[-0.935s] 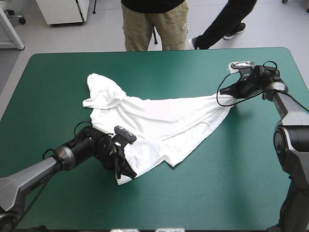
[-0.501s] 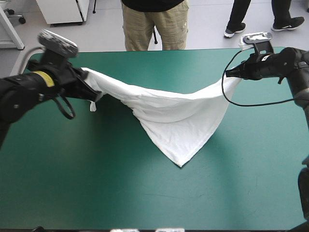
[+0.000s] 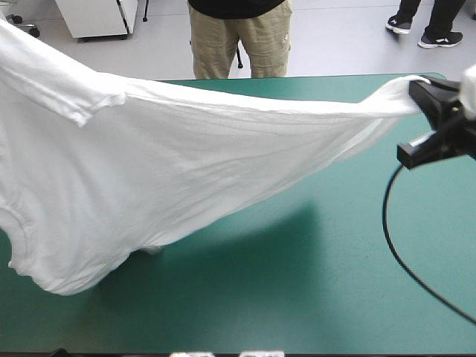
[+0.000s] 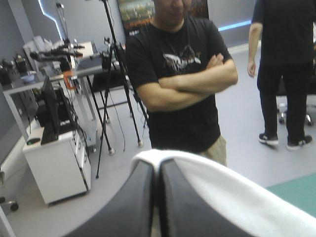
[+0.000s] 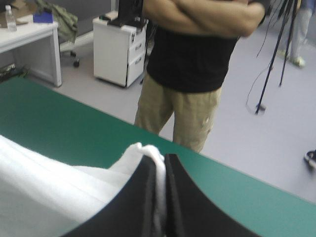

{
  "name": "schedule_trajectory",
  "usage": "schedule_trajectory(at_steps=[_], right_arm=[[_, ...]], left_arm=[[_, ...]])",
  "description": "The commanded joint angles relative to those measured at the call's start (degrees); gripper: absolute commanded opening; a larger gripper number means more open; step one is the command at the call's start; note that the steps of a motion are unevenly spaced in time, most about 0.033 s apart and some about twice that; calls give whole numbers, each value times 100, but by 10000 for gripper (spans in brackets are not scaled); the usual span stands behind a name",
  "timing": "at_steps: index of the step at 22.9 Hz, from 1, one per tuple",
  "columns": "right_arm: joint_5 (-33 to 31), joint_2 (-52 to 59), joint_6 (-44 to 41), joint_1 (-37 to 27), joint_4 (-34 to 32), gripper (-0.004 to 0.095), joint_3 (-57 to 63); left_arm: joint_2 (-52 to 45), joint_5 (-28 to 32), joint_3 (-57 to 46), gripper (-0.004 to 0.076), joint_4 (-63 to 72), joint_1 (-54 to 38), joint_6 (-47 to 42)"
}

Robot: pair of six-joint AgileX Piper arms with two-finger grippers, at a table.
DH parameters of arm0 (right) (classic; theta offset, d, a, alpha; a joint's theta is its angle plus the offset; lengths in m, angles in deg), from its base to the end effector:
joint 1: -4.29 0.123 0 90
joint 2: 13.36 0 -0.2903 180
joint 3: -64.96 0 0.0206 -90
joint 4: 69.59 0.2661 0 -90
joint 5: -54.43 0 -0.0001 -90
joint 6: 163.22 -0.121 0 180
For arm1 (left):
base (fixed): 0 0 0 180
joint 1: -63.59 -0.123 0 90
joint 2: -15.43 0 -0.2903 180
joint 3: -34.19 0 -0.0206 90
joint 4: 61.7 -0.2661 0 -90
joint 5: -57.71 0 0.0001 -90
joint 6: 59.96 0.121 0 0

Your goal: Fold the cloth

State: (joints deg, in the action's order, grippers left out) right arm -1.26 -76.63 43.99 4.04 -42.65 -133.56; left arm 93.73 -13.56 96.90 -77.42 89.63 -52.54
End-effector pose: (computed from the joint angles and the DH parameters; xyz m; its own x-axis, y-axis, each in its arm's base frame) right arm 0.1536 0.0446 0.5714 -0.0535 -0.1803 -0.9822 -0.3849 0.9113 -0.1463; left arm 0.1120 -0.0202 0.6768 0.1007 0.1852 -0.9775 0.1766 0.9636 0.2007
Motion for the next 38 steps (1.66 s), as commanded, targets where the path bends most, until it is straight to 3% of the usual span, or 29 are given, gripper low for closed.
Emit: schedule_trajectory(at_steps=[1, 7, 13, 17, 20, 24, 30, 34, 36, 37, 38], right_arm=[[266, 889, -391, -26, -524, -11, -549], [-186, 946, -688, -26, -840, -11, -779], [-346, -181, -703, -26, -814, -13, 17], [185, -1049, -575, -26, -643, -13, 619], [560, -2128, -425, -26, -532, -13, 699], [1206, -3345, -337, -39, -566, -13, 413], [1265, -5013, -337, -39, -535, -13, -783], [904, -6218, -372, -39, -546, 7, -2194], [721, -6775, -446, -39, -546, 117, -2927], [666, -7072, -480, -39, -546, 235, -3360], [665, -7180, -519, -39, -546, 289, -3503]], left_arm=[[-114, 591, 562, -9, -18, -4, -24], [26, 452, 518, -9, -555, -4, -53], [473, 95, -999, -9, -1315, -4, -382], [1082, 624, -2302, -9, -1738, -69, -1097], [2065, 1580, -2839, -9, -1067, -541, -1302], [3417, 2483, -2201, -9, -175, -963, -1248], [4914, 2393, -469, -9, -95, -1129, -1323], [5302, 2654, -277, -9, 186, -1229, -1301], [5386, 2613, -325, -8, 224, -1320, -1208], [5398, 2655, -425, 2, 288, -1391, -1102], [5408, 2654, -440, 21, 326, -1428, -1028]])
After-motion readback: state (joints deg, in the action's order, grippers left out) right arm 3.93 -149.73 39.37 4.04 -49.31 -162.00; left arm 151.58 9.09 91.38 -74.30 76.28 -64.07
